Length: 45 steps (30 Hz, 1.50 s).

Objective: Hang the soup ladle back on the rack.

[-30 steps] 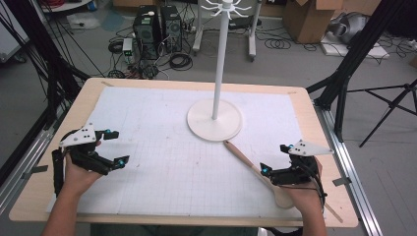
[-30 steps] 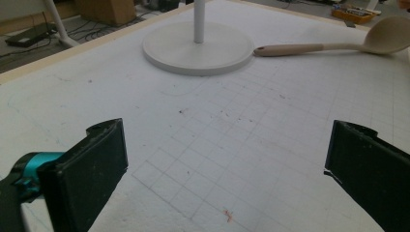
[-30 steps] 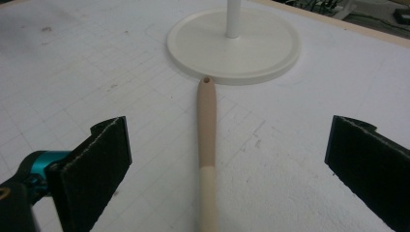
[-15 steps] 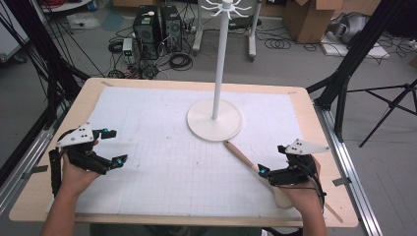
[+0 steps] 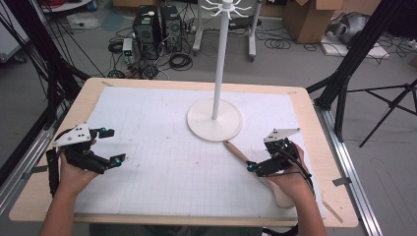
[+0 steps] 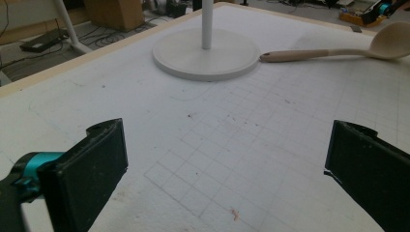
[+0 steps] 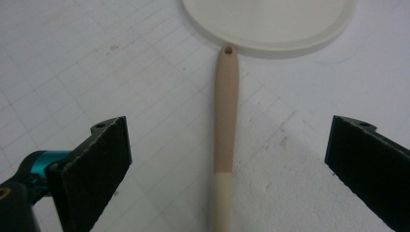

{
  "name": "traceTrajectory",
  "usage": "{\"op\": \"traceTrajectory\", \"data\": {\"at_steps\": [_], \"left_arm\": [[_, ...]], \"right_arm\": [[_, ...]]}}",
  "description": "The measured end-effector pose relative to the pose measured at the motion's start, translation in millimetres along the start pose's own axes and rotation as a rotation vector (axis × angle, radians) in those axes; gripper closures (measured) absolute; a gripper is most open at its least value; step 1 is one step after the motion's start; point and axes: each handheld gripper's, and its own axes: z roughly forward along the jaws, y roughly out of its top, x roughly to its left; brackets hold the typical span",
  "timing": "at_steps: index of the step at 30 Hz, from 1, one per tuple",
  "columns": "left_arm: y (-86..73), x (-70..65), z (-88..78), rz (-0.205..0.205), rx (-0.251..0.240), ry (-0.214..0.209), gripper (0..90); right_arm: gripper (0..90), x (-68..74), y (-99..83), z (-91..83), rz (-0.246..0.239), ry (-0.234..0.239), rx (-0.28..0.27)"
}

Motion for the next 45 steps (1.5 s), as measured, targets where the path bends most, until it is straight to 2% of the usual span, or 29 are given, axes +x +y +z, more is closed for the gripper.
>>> {"op": "traceTrajectory", "data": {"at_steps": [6,7,8,12,15,16,19,21,22,23,24,27,28,31,32,35,36,40,45], "left_arm": [[-0.9,0.9,0.5,-0.002,0.004,0.003,1.7],[-0.9,0.9,0.5,-0.002,0.004,0.003,1.7],[-1.1,1.1,0.7,-0.003,0.004,0.003,1.7],[-1.3,1.3,0.7,-0.002,0.005,0.004,1.7],[-1.5,1.6,0.6,-0.003,0.006,0.003,1.7],[-1.7,1.8,0.4,-0.003,0.006,0.005,1.7],[-1.9,2.3,-0.1,-0.002,0.005,0.006,1.7],[-2.1,2.5,-0.2,-0.005,0.003,0.008,1.7],[-2.1,2.5,-0.3,-0.007,0.002,0.007,1.7],[-2.1,2.5,-0.3,-0.007,0.002,0.007,1.7],[-1.8,2.4,-0.6,-0.006,0.001,0.008,1.7],[-1.5,2.5,-1.2,-0.001,0.003,0.01,1.7],[-1.4,2.5,-1.4,-0.002,0.001,0.009,1.7],[-1.5,2.7,-1.4,-0.001,0.002,0.01,1.7],[-1.6,2.8,-1.5,-0.001,0.001,0.009,1.7],[-1.6,2.8,-1.6,0.0,0.003,0.01,1.7],[-1.5,2.7,-1.5,0.0,0.004,0.01,1.7],[-1.2,2.3,-1.4,0.002,0.004,0.011,1.7],[-0.9,2.2,-1.8,0.002,0.003,0.012,1.7]], "right_arm": [[1.3,-2.9,0.8,15.7,0.005,0.007,0.1],[1.3,-2.9,0.8,15.7,0.005,0.007,0.1],[1.4,-3.3,0.9,21.7,0.009,0.009,0.135],[2.9,-4.6,0.8,33.9,0.018,0.007,0.212],[4.2,-5.9,0.4,39.4,0.021,0.002,0.242],[4.2,-6.4,0.1,43.4,0.017,-0.001,0.267],[4.6,-6.2,0.0,46.1,0.019,-0.003,0.288],[6.4,-6.0,-0.5,48.4,0.013,-0.001,0.306],[10.9,-5.2,-0.6,50.1,0.008,0.002,0.325],[10.9,-5.2,-0.6,50.1,0.008,0.002,0.325],[17.0,-5.5,-0.8,50.9,0.007,0.011,0.334],[19.2,-5.9,-1.1,51.9,0.01,0.012,0.345],[25.7,-6.6,-1.5,52.4,0.011,0.011,0.354],[28.3,-7.1,-2.2,52.9,0.02,0.018,0.366],[33.0,-6.9,-2.5,52.8,0.023,0.024,0.375],[35.3,-7.1,-3.0,52.6,0.019,0.027,0.378],[40.0,-6.9,-3.2,52.5,0.02,0.034,0.386],[44.6,-6.4,-3.5,53.6,0.014,0.055,0.395],[50.1,-4.2,-3.5,55.0,-0.001,0.046,0.407]]}}
